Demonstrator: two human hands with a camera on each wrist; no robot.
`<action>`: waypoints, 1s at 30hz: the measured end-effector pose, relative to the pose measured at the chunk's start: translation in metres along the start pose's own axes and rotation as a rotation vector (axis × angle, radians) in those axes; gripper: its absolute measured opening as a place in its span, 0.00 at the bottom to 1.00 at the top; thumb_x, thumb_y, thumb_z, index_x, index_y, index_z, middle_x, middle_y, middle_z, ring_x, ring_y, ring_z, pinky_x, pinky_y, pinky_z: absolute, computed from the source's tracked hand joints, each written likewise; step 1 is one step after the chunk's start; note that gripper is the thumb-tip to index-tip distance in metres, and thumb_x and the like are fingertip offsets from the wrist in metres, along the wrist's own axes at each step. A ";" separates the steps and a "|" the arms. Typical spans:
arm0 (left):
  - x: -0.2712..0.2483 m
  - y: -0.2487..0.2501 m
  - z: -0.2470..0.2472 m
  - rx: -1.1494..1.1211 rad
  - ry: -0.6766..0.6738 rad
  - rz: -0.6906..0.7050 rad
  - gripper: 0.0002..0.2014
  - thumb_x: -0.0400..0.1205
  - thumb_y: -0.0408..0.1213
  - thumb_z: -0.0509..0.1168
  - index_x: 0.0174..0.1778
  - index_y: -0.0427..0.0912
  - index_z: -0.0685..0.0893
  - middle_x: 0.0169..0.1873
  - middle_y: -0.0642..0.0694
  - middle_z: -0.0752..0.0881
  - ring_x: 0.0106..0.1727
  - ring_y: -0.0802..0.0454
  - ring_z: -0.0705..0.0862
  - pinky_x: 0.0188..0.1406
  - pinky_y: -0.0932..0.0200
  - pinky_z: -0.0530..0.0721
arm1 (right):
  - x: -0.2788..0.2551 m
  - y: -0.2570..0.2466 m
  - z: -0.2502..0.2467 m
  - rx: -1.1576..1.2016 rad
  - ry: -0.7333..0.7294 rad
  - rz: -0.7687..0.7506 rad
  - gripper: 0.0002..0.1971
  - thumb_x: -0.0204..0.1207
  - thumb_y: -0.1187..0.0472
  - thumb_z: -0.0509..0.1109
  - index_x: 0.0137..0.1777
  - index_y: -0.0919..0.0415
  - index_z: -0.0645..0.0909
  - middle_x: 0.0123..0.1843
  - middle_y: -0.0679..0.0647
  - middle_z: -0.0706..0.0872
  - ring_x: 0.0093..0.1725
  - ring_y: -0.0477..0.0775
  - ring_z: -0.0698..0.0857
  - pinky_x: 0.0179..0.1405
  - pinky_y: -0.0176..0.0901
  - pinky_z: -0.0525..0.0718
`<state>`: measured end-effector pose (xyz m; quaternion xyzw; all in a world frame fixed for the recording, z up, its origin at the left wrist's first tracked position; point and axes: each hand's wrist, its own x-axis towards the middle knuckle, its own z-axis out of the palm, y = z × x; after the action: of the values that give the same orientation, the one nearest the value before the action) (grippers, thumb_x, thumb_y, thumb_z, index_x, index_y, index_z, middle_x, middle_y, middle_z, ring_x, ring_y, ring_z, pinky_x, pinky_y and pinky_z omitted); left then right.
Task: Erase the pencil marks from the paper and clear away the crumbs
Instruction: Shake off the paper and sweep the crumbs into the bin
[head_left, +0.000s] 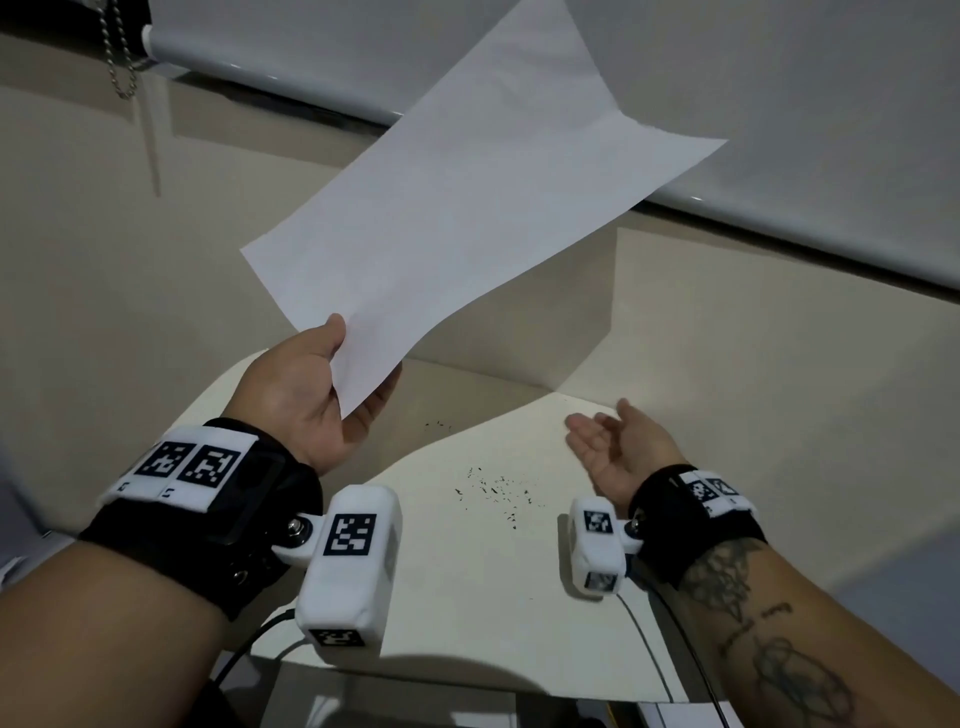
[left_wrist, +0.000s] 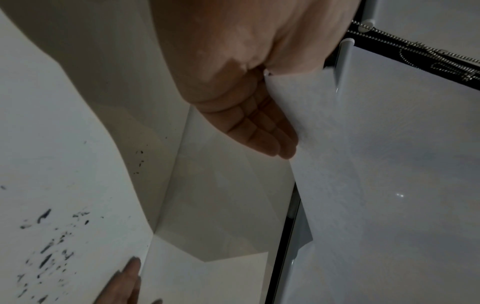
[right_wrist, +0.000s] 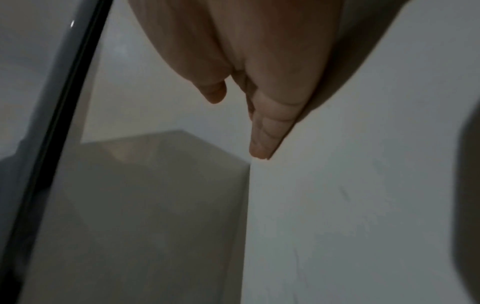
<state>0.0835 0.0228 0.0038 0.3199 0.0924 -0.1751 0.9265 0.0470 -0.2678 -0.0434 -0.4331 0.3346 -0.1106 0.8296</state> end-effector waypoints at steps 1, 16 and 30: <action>0.000 0.001 0.000 -0.006 0.003 0.004 0.16 0.87 0.42 0.63 0.68 0.40 0.82 0.49 0.45 0.91 0.38 0.50 0.91 0.30 0.59 0.87 | -0.006 0.008 0.006 -0.034 -0.083 0.059 0.19 0.90 0.49 0.54 0.48 0.66 0.73 0.63 0.69 0.84 0.44 0.60 0.88 0.50 0.53 0.88; 0.005 0.003 -0.001 0.011 0.026 -0.011 0.15 0.86 0.43 0.65 0.65 0.40 0.83 0.49 0.44 0.92 0.38 0.49 0.92 0.30 0.59 0.88 | 0.021 -0.004 0.031 -0.139 -0.191 0.107 0.19 0.89 0.50 0.54 0.48 0.64 0.77 0.41 0.66 0.86 0.40 0.61 0.84 0.18 0.35 0.82; 0.003 0.010 -0.008 -0.026 0.049 0.039 0.13 0.86 0.41 0.65 0.63 0.40 0.83 0.48 0.44 0.92 0.38 0.48 0.92 0.30 0.58 0.88 | 0.014 -0.001 0.056 -0.174 -0.275 0.069 0.17 0.88 0.47 0.57 0.47 0.59 0.78 0.39 0.60 0.89 0.30 0.53 0.87 0.28 0.45 0.87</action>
<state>0.0897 0.0339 0.0021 0.3140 0.1110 -0.1480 0.9312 0.0939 -0.2387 -0.0268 -0.5025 0.2408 0.0077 0.8304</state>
